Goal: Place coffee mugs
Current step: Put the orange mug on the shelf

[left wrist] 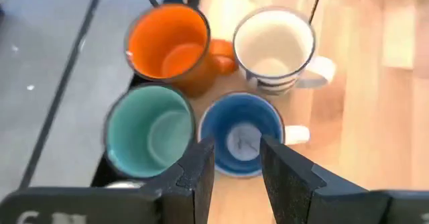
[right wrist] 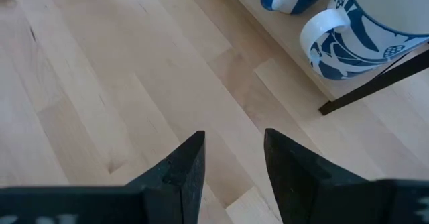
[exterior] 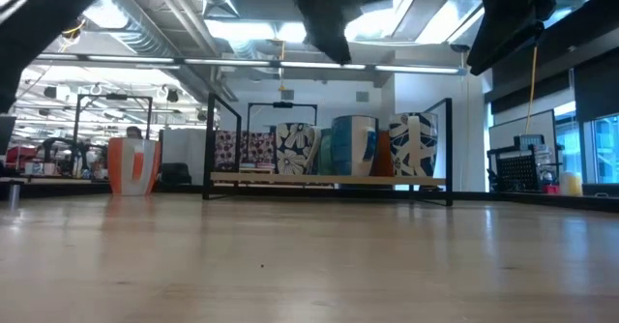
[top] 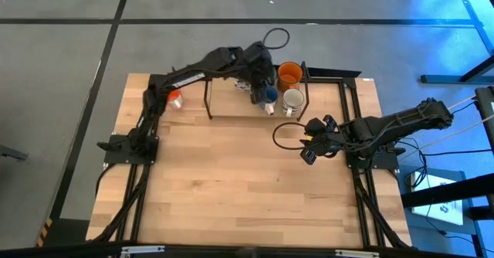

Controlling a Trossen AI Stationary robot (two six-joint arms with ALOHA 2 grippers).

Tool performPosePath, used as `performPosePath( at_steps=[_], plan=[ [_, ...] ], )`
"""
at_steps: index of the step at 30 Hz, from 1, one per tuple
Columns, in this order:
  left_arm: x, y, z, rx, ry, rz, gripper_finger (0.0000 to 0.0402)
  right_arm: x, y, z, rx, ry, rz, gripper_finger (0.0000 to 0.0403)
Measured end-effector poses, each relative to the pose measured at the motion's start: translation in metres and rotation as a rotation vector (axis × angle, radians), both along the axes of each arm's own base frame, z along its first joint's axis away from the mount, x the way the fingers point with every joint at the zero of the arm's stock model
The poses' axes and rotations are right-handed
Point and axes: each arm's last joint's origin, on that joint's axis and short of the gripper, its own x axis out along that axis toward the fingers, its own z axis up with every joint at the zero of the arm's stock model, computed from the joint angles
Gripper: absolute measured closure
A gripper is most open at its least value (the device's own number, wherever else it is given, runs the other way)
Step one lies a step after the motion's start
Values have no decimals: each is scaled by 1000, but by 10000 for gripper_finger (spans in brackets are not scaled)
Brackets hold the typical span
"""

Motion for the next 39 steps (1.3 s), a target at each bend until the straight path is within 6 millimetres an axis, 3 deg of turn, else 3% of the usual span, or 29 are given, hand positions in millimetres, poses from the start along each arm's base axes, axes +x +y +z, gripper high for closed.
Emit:
performPosePath(
  at_steps=[6, 13, 20, 25, 31, 39],
  plan=[
    [-47, -16, 40, -53, 28, 45, 288, 0, 0, 0, -1, 0, 2, 265],
    [-105, -22, 52, -102, 45, 144, 288, 0, 0, 0, -21, 7, 18, 265],
    [-181, -24, 29, -162, 34, 354, 288, 0, 0, 0, -23, 7, 20, 265],
    [-223, -29, 13, -199, 24, 520, 288, 0, 0, 0, -36, 13, 37, 265],
    [-248, -26, -13, -275, 66, 661, 288, 0, 0, 0, -37, 12, 38, 265],
    [-266, -8, -47, -403, 161, 838, 288, 0, 0, 0, -19, 16, 49, 265]
  ],
)
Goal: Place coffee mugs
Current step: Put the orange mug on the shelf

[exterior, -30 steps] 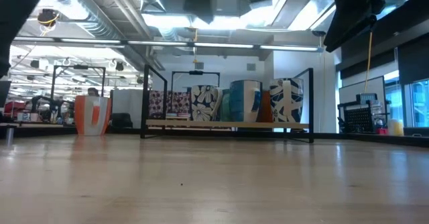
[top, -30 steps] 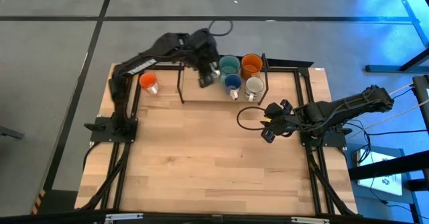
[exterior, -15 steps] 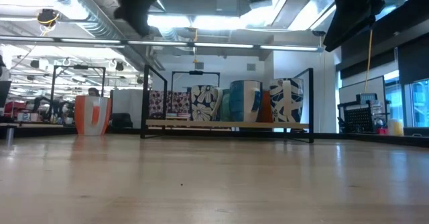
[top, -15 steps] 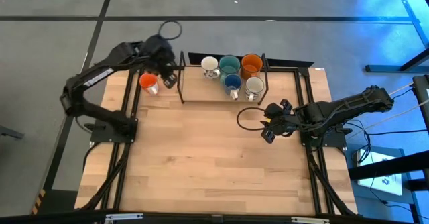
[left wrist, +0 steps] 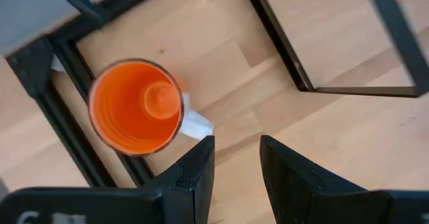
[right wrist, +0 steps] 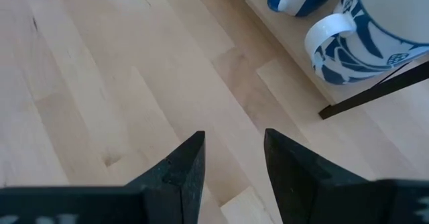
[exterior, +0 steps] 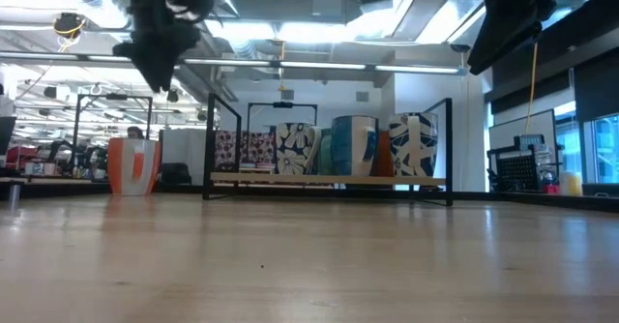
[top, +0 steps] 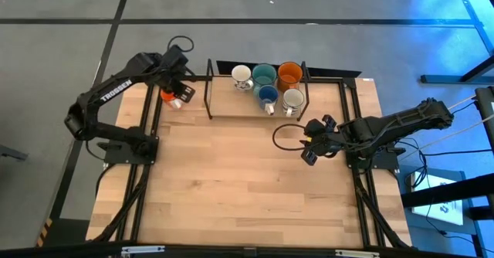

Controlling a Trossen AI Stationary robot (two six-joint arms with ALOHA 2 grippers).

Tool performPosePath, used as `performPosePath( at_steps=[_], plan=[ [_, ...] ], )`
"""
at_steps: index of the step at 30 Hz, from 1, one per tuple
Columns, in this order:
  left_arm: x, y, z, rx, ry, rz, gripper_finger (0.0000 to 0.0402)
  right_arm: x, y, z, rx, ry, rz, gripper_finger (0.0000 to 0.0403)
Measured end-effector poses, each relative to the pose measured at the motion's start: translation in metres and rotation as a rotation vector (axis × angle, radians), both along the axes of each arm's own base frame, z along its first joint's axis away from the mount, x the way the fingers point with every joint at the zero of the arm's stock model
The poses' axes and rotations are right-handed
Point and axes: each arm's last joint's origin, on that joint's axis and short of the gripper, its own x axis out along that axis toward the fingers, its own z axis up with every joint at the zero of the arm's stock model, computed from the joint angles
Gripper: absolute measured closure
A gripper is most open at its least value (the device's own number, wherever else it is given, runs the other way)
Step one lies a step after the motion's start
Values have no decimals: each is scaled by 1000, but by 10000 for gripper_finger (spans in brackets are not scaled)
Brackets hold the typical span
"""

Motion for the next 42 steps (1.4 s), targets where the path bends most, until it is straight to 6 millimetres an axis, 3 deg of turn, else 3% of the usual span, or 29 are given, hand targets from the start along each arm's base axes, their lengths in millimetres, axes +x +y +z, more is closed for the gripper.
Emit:
performPosePath(
  at_steps=[16, 25, 42],
  plan=[
    [-18, 11, -38, -84, 64, 71, 288, 0, 0, 0, -8, 8, 21, 265],
    [-12, 21, -39, 4, 39, 77, 288, 0, 0, 0, -29, 7, 21, 265],
    [5, 55, -85, -72, 218, 94, 288, 0, 0, 0, -29, 8, 22, 265]
  ],
)
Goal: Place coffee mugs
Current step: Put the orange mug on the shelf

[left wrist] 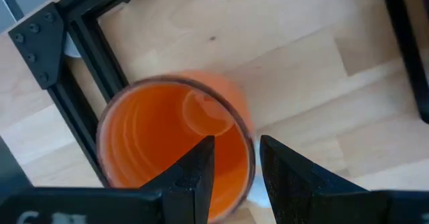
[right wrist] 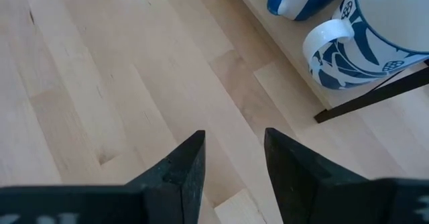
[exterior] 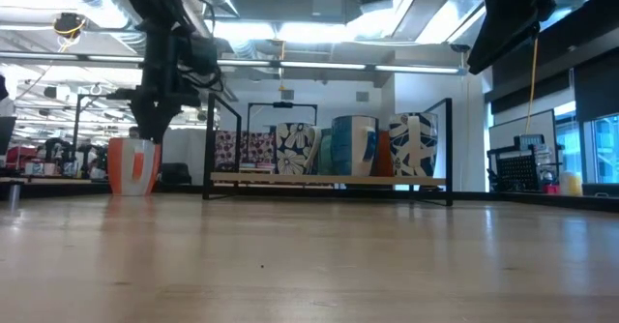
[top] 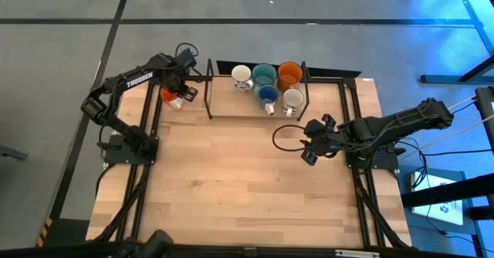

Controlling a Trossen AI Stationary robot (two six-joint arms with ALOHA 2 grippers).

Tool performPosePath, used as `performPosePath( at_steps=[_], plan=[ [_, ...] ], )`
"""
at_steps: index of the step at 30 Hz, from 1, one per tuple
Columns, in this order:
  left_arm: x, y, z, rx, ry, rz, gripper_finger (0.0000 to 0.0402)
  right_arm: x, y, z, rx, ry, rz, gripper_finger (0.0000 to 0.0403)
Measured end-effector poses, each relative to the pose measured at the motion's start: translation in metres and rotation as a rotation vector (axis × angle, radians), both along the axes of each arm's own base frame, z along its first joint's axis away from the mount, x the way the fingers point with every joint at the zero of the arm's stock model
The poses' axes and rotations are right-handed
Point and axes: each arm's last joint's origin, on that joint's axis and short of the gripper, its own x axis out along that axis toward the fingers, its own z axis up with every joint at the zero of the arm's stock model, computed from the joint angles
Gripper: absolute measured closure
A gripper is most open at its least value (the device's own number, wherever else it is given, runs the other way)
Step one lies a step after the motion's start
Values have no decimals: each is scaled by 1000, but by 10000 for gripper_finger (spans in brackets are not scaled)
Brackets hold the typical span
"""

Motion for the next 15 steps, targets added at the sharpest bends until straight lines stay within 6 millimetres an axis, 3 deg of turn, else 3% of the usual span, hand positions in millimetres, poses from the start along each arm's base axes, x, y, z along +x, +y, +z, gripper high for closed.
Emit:
performPosePath(
  at_steps=[7, 15],
  plan=[
    [4, 12, -17, -50, -20, 7, 304, 0, 0, 0, -16, 4, 11, 265],
    [4, 16, -25, -80, 12, -31, 386, 0, -1, 0, -44, -4, -5, 265]
  ],
)
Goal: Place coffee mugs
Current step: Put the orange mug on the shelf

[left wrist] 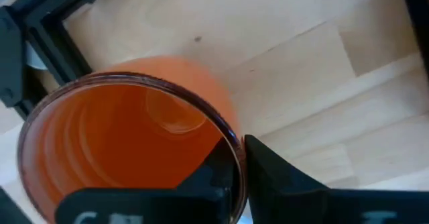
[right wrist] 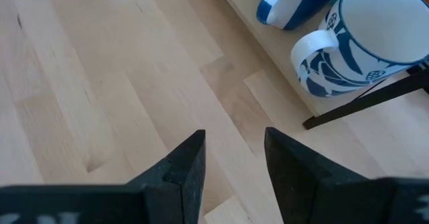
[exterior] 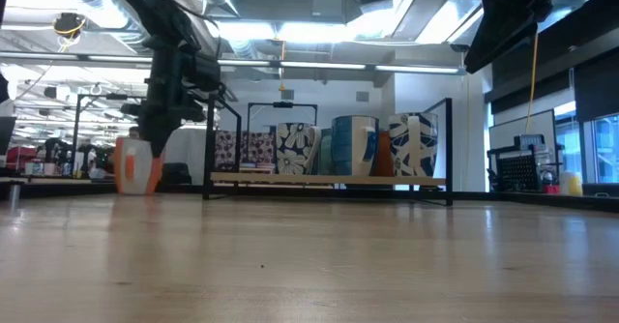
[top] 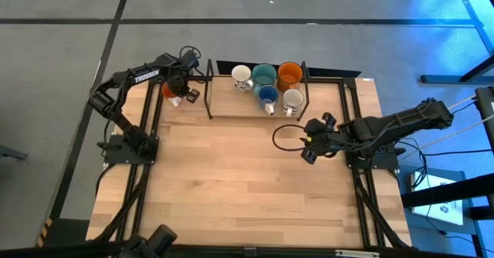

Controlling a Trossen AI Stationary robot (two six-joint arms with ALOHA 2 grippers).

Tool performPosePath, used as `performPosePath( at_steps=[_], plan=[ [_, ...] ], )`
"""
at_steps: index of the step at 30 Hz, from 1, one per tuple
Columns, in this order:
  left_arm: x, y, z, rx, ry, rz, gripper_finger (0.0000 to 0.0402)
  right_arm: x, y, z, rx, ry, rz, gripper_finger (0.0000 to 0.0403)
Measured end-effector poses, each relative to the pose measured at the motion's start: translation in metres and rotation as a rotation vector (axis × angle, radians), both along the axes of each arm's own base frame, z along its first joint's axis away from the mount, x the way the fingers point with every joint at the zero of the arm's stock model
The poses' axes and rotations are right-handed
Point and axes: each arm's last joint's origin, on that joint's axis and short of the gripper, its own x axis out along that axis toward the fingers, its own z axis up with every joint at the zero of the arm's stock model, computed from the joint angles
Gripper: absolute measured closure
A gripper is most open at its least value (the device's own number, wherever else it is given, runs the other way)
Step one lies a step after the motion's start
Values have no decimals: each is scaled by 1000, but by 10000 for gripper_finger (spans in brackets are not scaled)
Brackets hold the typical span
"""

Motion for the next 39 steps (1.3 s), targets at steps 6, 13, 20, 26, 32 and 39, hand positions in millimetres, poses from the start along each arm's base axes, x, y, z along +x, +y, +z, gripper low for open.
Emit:
performPosePath(
  at_steps=[6, 13, 20, 26, 32, 39],
  plan=[
    [-2, -14, 20, 16, -6, -28, 388, 0, 0, 0, 0, 0, 0, 265],
    [-1, -44, 93, 160, -99, -76, 389, 0, 0, 0, 0, 0, 0, 265],
    [13, -69, 168, 336, -298, -113, 389, 0, 0, 0, 1, -1, 0, 265],
    [49, -86, 203, 387, -420, -197, 389, 0, 0, 0, 12, 2, 6, 265],
    [99, -97, 213, 398, -455, -294, 389, 0, 0, 0, 17, -1, 4, 265],
    [155, -94, 184, 294, -423, -312, 389, 1, 1, 0, 28, -6, 0, 265]
  ],
)
